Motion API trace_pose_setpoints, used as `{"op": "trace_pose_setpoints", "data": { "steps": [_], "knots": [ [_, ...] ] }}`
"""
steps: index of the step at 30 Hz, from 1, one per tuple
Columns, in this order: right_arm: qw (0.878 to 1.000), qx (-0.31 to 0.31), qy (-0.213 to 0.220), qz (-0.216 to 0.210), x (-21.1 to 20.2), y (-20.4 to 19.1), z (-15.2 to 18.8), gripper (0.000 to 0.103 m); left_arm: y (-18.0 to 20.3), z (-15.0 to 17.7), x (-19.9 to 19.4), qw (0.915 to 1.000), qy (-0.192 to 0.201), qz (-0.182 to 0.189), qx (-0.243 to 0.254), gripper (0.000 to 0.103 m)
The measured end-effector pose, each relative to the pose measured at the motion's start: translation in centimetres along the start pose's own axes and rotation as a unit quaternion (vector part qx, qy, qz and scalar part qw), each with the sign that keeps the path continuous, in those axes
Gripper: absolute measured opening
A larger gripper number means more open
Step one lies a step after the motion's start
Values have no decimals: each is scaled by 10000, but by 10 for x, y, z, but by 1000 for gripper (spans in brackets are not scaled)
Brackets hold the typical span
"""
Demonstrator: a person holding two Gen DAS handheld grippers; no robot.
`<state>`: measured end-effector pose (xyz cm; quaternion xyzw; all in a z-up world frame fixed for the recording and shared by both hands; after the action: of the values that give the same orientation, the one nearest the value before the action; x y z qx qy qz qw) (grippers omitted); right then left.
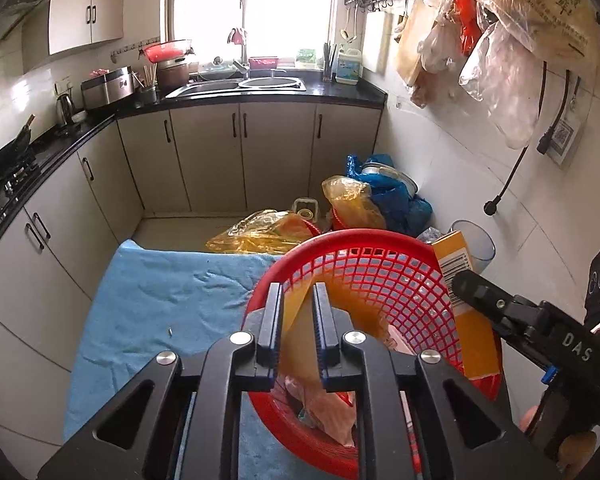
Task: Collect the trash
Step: 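Open both grippers over the basket to drop the container and box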
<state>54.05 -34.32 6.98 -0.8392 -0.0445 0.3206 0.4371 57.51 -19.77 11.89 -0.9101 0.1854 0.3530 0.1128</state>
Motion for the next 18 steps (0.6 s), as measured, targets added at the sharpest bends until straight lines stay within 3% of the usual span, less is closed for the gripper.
{"op": "trace_pose_setpoints", "data": {
  "steps": [1,4,7,18],
  "knots": [
    [10000,14,-7,-20,0,1,0,55,-1,0,-1,10000,22,-10,-1,33],
    [9998,80,-28,-182,-3,-4,0,72,-9,-4,-10,9996,242,-110,-14,59],
    [9998,24,22,-207,-9,-9,0,79,-17,-5,-23,9987,417,-281,-7,63],
    [9999,-121,30,-100,-48,-9,28,79,-33,35,-79,9941,535,-915,229,70]
  ]
}}
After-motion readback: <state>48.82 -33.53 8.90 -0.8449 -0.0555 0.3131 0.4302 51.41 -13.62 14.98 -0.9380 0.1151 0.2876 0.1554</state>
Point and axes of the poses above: each gripper's, at about its wrist camera, not at the fingertips, and x roughly the way its jaws point, y to its right, z to its underside, the point moved 10 cm from there along x, roughly the way its jaws point, and after that the axes turned 10 degrees about x, right-handed, at the moved point
